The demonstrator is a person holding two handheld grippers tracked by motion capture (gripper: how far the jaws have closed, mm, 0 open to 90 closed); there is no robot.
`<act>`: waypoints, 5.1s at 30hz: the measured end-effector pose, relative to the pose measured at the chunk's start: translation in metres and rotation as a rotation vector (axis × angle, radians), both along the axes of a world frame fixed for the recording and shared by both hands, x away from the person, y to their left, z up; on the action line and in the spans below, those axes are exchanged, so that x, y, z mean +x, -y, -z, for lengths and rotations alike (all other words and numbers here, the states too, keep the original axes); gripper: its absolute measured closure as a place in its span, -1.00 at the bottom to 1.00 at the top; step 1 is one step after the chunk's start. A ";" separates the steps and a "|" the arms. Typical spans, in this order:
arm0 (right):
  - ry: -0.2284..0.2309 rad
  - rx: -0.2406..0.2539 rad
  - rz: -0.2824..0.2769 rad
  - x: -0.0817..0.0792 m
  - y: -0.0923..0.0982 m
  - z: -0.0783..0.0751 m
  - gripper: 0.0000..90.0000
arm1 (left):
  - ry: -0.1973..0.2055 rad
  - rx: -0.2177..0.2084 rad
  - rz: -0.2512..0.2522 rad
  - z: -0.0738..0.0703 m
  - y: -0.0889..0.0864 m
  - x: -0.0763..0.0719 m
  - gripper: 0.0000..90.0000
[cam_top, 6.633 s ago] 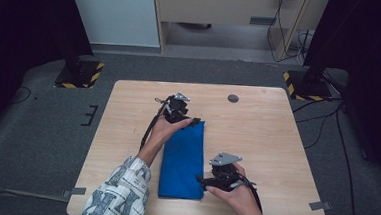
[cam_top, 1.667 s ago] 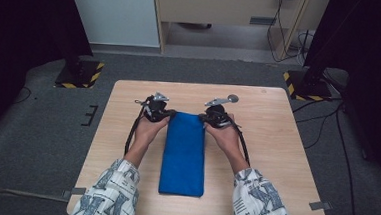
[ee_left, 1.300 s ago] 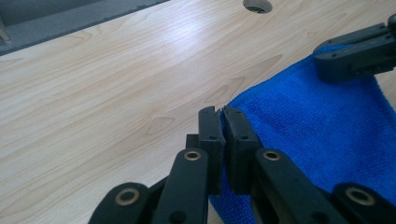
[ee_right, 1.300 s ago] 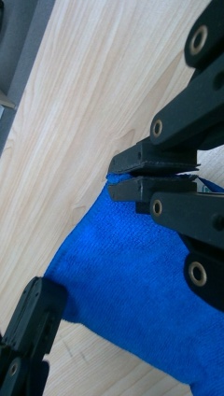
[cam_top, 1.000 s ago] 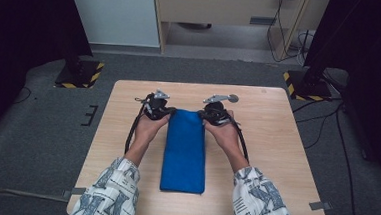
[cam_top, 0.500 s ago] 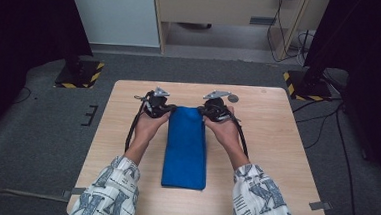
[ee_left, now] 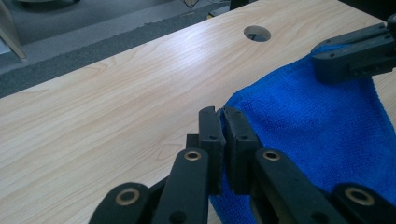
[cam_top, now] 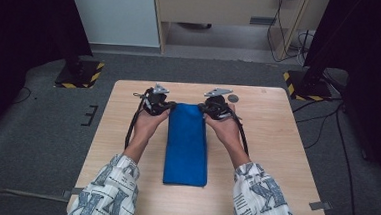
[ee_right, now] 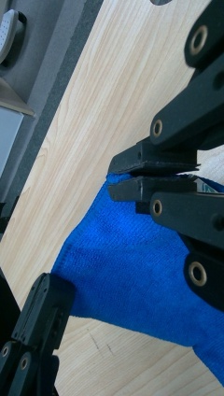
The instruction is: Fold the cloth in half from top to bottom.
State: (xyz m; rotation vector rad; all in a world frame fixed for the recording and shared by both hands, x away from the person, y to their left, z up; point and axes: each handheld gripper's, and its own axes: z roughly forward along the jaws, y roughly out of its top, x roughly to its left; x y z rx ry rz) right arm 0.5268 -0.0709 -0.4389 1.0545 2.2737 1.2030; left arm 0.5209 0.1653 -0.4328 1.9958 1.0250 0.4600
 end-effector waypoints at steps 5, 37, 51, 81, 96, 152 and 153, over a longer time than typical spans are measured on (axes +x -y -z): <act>0.005 0.008 -0.004 -0.002 0.001 0.000 0.93 | 0.003 0.011 0.010 -0.001 0.002 -0.002 0.92; 0.020 0.051 -0.069 -0.041 0.016 0.009 0.92 | 0.021 0.026 0.069 -0.003 -0.003 -0.038 0.92; 0.012 0.040 -0.133 -0.065 0.017 0.017 0.91 | 0.023 -0.001 0.118 -0.003 -0.004 -0.064 0.92; 0.003 0.029 -0.209 -0.109 0.023 0.034 0.91 | -0.001 -0.043 0.202 0.017 -0.003 -0.112 0.90; 0.011 0.047 -0.229 -0.121 0.024 0.031 0.87 | 0.017 -0.064 0.203 0.016 -0.004 -0.124 0.90; -0.035 0.032 -0.269 -0.155 0.031 0.057 0.77 | -0.101 -0.042 0.239 0.059 -0.013 -0.153 0.82; -0.035 0.032 -0.269 -0.155 0.031 0.057 0.77 | -0.101 -0.042 0.239 0.059 -0.013 -0.153 0.83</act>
